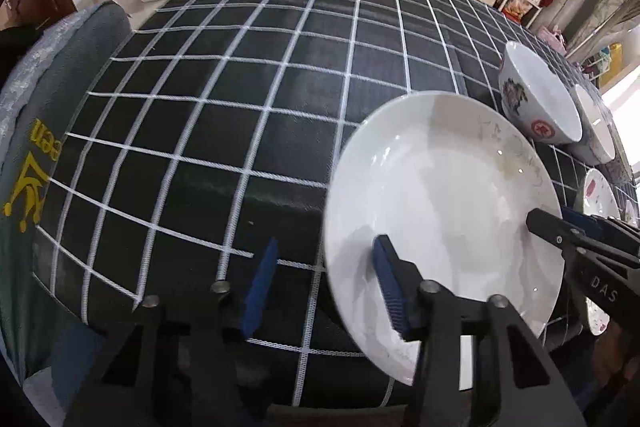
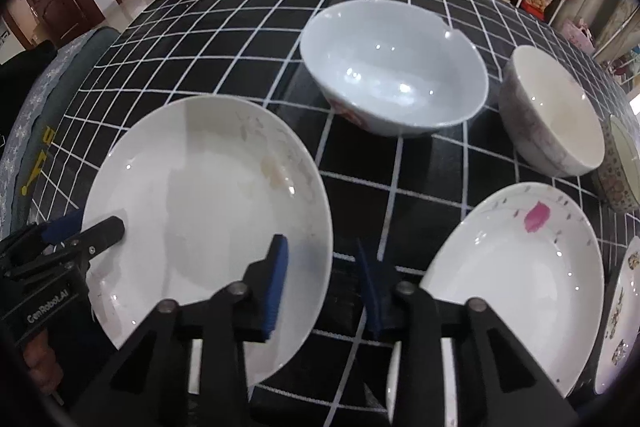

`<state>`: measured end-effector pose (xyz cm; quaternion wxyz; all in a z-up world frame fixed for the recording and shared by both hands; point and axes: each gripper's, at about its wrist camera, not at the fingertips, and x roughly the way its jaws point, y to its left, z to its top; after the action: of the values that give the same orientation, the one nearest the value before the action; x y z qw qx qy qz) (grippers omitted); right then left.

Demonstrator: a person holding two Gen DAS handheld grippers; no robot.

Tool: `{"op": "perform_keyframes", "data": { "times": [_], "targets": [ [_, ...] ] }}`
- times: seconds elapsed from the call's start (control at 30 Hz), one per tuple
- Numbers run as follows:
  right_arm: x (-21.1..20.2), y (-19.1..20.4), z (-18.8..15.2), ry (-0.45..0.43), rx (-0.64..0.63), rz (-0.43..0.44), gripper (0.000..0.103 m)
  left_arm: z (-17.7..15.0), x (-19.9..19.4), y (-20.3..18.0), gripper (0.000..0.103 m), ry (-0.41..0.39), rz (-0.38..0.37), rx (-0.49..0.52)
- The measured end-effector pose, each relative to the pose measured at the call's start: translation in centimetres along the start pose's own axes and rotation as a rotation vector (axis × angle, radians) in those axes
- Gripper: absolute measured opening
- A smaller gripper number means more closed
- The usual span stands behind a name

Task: Organize plates and bowls

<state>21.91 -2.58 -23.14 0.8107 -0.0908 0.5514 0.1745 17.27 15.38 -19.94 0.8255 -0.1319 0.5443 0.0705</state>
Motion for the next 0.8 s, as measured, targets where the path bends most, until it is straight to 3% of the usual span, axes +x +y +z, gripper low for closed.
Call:
{"op": "perform_keyframes", "data": {
  "times": [0.23,0.8],
  "targets": [
    [-0.2,-0.1,-0.2,0.001,0.009,0.036,0.027,-0.1,0.2,-0.8,0.025,-0.012,-0.035,0.011],
    [-1.5,0.9,-0.1,-0.053,0.017,0.022,0.027,0.2,-1.3,-0.8,0.025,-0.070,-0.003,0.017]
  ]
}}
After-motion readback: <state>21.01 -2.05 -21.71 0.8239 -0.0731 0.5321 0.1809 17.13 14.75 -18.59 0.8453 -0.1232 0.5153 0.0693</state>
